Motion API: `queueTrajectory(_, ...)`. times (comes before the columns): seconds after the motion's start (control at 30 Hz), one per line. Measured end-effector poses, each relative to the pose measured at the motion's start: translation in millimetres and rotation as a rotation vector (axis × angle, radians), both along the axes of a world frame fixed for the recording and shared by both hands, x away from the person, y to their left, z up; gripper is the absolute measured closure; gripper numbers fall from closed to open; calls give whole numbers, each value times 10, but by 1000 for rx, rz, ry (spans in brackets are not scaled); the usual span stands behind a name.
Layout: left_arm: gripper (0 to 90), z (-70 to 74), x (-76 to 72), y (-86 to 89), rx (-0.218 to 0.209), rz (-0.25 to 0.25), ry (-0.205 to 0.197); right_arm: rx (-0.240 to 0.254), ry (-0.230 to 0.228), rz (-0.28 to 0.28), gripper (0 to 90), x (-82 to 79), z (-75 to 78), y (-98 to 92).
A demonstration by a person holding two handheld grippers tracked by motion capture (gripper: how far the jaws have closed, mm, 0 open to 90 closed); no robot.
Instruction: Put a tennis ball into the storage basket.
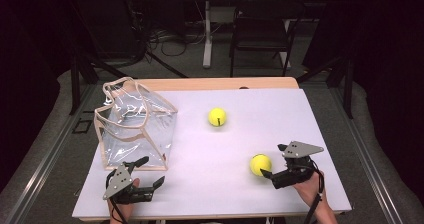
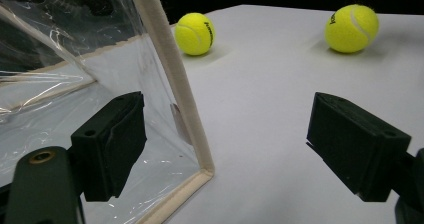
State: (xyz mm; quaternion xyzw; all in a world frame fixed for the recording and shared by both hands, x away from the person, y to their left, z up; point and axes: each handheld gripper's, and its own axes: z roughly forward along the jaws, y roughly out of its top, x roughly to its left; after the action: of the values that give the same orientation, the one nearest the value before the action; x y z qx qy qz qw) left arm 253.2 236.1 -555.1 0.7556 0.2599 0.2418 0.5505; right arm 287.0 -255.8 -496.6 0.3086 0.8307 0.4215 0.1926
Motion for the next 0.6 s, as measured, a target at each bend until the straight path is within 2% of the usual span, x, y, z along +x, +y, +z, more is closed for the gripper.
queueTrajectory(0.07,156,-1,-3,-2,-1,1,2,9,11,2,0,19,1,7)
queueTrajectory(0.3,156,-8,-3,-11,0,1,7,-8,27,10,0,98,37,64)
queueTrajectory(0.6,157,-8,7,-14,-7,1,4,-82,69,25,0,192,14,145)
